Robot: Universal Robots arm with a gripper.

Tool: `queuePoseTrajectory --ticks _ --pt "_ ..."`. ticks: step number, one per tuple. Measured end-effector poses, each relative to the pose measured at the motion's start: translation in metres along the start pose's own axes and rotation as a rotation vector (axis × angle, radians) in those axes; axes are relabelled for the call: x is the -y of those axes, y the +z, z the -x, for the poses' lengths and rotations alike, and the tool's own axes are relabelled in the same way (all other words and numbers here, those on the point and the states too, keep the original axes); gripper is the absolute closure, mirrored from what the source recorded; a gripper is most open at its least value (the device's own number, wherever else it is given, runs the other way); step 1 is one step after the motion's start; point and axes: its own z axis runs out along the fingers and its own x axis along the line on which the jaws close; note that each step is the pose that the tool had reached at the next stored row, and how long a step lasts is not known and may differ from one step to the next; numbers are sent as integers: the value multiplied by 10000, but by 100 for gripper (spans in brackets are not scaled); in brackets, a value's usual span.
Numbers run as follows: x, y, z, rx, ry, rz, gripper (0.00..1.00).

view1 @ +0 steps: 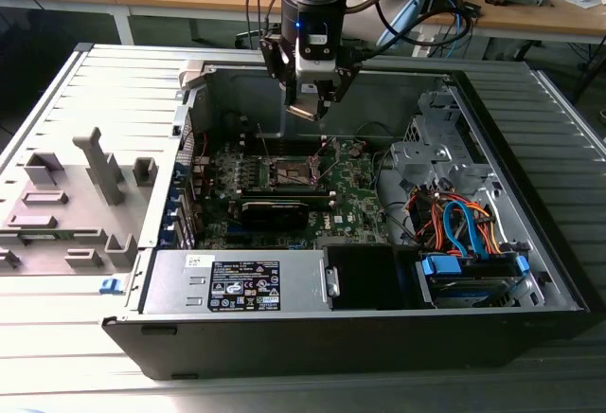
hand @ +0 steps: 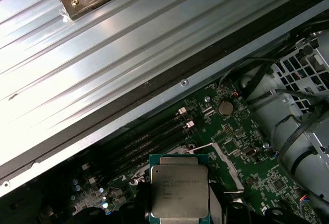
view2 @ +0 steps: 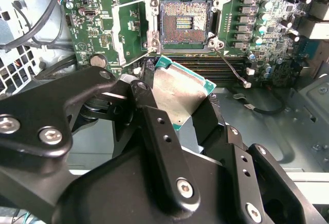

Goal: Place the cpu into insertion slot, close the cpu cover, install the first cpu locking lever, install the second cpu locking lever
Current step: 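Place the cpu into insertion slot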

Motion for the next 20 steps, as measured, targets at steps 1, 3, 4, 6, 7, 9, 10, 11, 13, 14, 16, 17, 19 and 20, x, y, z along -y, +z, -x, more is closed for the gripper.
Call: queuePoseTrajectory --ticks 1,3,4,6,7,9,10,11,13,14,16,17,19,20 --pt "0 1 0 1 12 0 46" --pt "0 1 0 2 20 1 46" --pt "0 1 0 2 26 1 46" --pt "0 1 0 3 34 0 46" --pt "0 2 0 3 40 1 46" --pt "0 2 0 4 47 1 46" --pt "0 2 0 5 52 1 46" --pt "0 2 0 4 57 1 46" --pt "0 2 0 6 67 1 46" --pt "0 3 0 6 71 1 46" --pt "0 3 0 7 79 1 46" --pt "0 3 0 7 85 2 46" --pt "0 3 0 8 93 2 46" --pt "0 3 0 9 102 2 46"
